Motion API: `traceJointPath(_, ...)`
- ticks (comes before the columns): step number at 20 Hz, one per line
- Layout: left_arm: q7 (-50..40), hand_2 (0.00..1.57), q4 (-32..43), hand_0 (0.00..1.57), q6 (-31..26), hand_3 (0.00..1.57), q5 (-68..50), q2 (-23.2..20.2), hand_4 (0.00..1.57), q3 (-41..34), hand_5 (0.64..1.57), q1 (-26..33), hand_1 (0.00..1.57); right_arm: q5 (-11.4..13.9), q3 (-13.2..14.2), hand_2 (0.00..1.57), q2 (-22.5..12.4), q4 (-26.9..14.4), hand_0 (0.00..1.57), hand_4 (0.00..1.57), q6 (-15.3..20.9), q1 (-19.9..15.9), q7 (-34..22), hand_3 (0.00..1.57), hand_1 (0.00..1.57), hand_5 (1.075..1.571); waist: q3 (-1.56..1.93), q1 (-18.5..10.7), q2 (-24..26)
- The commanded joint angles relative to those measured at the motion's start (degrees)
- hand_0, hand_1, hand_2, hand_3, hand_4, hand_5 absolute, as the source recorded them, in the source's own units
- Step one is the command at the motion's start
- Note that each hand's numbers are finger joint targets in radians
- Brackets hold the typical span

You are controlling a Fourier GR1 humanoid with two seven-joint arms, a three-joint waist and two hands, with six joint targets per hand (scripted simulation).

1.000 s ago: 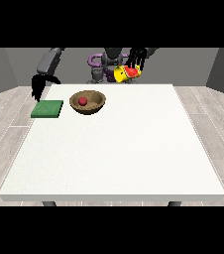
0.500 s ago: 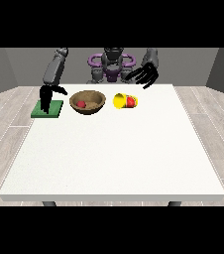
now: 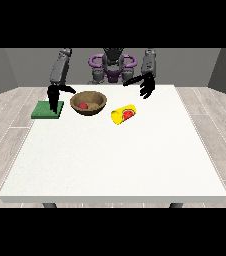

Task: Pick the cup and pour the ball into the bowl, then pick the bowl and place it on the pad

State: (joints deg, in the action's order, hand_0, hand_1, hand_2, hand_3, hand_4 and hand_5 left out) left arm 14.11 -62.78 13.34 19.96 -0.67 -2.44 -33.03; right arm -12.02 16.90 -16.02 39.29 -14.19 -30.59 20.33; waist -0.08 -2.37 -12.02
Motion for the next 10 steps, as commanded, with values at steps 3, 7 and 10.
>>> traceJointPath(3, 3.55, 0.00, 3.71, 0.00, -2.38, 0.00, -4.06, -2.97, 0.00, -4.01, 1.533, -0.96, 0.00, -0.23, -1.51, 0.00, 1.08, 0.01, 0.00, 0.03, -0.13, -0.16, -3.10, 0.00, 0.00, 1.542, 0.08, 2.14, 1.91)
traceJointPath(7, 1.92, 0.00, 1.73, 0.00, -0.99, 0.00, -2.30, -0.86, 0.00, -1.39, 1.547, -2.19, 0.00, 0.97, -1.73, 0.00, 4.17, -3.58, 0.00, 0.21, 2.13, -0.78, 3.39, 0.00, 0.00, 1.546, 0.11, -0.11, -1.28)
traceJointPath(10, -2.49, 0.00, -4.75, 0.00, -3.34, 0.00, -1.67, 0.33, 0.00, 2.13, 1.554, -0.57, 0.00, 0.04, 0.87, 0.00, 1.44, -9.59, 0.00, 0.26, -0.12, 1.56, 7.53, 0.00, 0.00, 1.549, 0.14, -4.02, -0.83)
